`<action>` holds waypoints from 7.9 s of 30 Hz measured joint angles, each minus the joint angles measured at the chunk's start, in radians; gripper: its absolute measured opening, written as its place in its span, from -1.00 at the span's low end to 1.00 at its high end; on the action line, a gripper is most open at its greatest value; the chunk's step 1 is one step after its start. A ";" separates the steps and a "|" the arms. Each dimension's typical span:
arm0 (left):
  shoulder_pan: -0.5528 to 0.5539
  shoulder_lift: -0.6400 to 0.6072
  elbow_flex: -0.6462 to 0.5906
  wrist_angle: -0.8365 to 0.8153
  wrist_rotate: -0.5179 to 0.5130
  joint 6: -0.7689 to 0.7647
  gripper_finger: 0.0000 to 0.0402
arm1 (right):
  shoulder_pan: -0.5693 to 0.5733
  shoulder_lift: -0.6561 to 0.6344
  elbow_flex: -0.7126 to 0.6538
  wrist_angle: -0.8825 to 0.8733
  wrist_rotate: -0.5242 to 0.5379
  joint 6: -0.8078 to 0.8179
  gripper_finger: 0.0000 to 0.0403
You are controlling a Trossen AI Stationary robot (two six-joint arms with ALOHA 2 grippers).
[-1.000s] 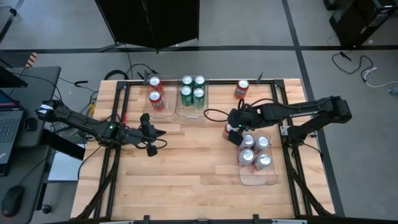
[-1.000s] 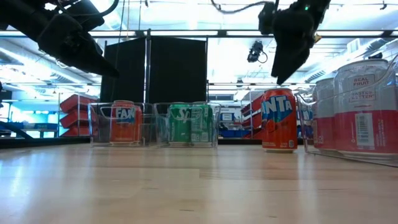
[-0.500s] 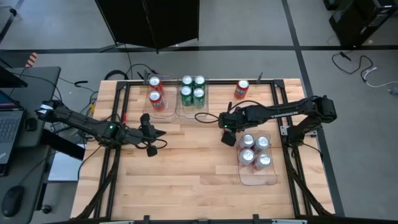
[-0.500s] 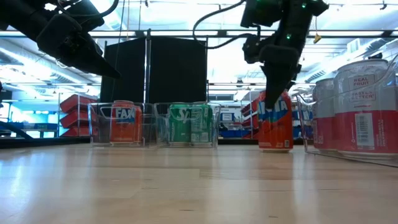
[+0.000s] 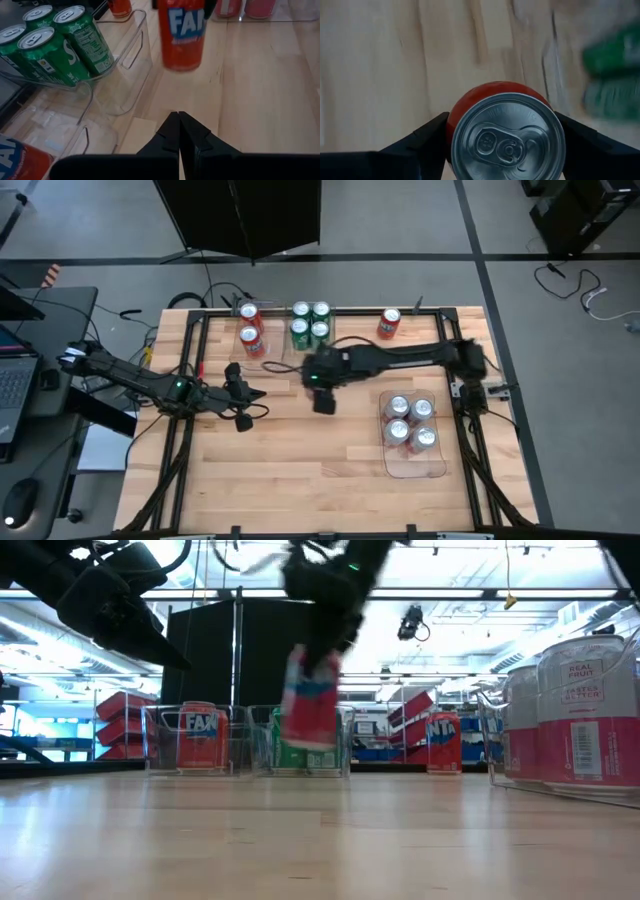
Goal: Sort soda cans
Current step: Put the bottom red soda can into the top left transparent bin
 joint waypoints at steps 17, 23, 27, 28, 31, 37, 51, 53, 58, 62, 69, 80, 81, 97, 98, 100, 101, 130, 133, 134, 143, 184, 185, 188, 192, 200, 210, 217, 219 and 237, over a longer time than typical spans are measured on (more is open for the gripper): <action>0.000 0.000 0.000 -0.031 0.049 -0.006 -1.00 | -0.039 0.458 0.646 -0.252 -0.009 -0.220 0.43; 0.000 0.000 0.000 -0.027 0.049 -0.007 -1.00 | -0.038 0.479 0.638 -0.233 -0.047 -0.220 0.43; 0.000 0.000 0.000 -0.013 0.051 -0.007 -1.00 | -0.038 0.479 0.625 -0.194 -0.065 -0.195 0.43; 0.000 0.000 0.000 -0.013 0.055 -0.007 -1.00 | -0.038 0.479 0.624 -0.191 -0.065 -0.188 0.43; 0.000 0.000 0.000 -0.013 0.069 -0.007 -1.00 | -0.034 0.480 0.623 -0.172 -0.064 -0.185 0.44; 0.000 0.000 0.000 -0.014 0.085 -0.001 -1.00 | -0.011 0.479 0.622 -0.154 -0.056 -0.158 0.91; 0.000 0.000 0.000 0.014 0.086 0.061 -1.00 | 0.044 0.372 0.664 -0.185 0.033 -0.179 0.50; 0.000 0.000 0.000 0.017 0.086 0.075 -1.00 | 0.056 0.338 0.664 -0.216 0.095 -0.176 0.39; 0.001 0.000 0.013 0.016 0.113 0.049 -1.00 | 0.076 0.266 0.664 -0.339 0.212 -0.183 -0.17; 0.008 0.000 0.078 -0.033 0.181 0.050 -1.00 | 0.066 0.231 0.621 -0.372 0.204 -0.193 -0.81; 0.098 0.001 0.210 -0.187 0.327 0.075 -1.00 | 0.042 0.150 0.317 -0.139 0.202 -0.222 -0.97; 0.319 0.145 0.490 -0.494 0.505 0.072 -1.00 | 0.034 -0.293 -0.462 0.506 0.197 -0.107 -1.00; 0.335 0.183 0.530 -0.536 0.525 0.072 -1.00 | 0.040 -0.327 -0.517 0.556 0.198 -0.089 -1.00; 0.405 0.737 1.218 -1.059 0.635 0.114 -0.65 | 0.173 -0.507 -0.838 0.813 0.289 -0.024 -1.00; 0.404 0.755 1.240 -1.075 0.636 0.125 -0.58 | 0.178 -0.506 -0.841 0.814 0.289 -0.023 -1.00; 0.404 0.790 1.270 -1.101 0.648 0.128 -0.42 | 0.184 -0.501 -0.846 0.814 0.290 -0.007 -1.00; 0.404 0.800 1.272 -1.108 0.651 0.124 -0.33 | 0.187 -0.500 -0.848 0.815 0.289 0.001 -1.00; 0.504 0.884 1.055 -0.979 0.678 0.267 0.44 | 0.242 -0.499 -0.852 0.813 0.287 0.047 -1.00; 0.509 0.884 1.026 -0.951 0.680 0.266 0.44 | 0.243 -0.499 -0.852 0.813 0.287 0.047 -1.00; 0.511 0.884 1.017 -0.946 0.692 0.266 0.44 | 0.243 -0.499 -0.852 0.813 0.287 0.047 -1.00; 0.511 0.879 0.989 -0.903 0.725 0.257 0.44 | 0.243 -0.499 -0.852 0.813 0.287 0.046 -1.00; 0.509 0.895 1.022 -0.937 0.769 0.204 0.44 | 0.243 -0.498 -0.852 0.809 0.287 0.043 -1.00; 0.509 0.895 1.023 -0.937 0.773 0.203 0.44 | 0.243 -0.498 -0.852 0.810 0.287 0.043 -1.00; 0.509 0.895 1.023 -0.951 0.790 0.203 0.44 | 0.242 -0.498 -0.852 0.831 0.287 0.045 -1.00; 0.509 0.894 1.024 -0.974 0.803 0.210 0.44 | 0.229 -0.479 -0.850 0.926 0.282 0.045 -1.00; 0.497 0.872 1.024 -0.979 0.816 0.261 0.03 | 0.191 -0.300 -0.850 1.229 0.143 0.043 -1.00; 0.458 0.870 1.025 -0.973 0.822 0.309 -0.90 | 0.184 -0.017 -0.780 1.530 0.086 0.046 -1.00; 0.455 0.869 1.025 -1.013 0.769 0.317 -0.85 | 0.157 0.048 -0.693 1.525 0.062 0.042 -1.00; 0.456 0.869 1.024 -1.021 0.763 0.316 -0.74 | 0.146 0.057 -0.683 1.521 0.055 0.042 -1.00; 0.449 0.871 1.036 -1.012 0.732 0.249 0.40 | 0.089 0.057 -0.681 1.514 0.017 0.043 -1.00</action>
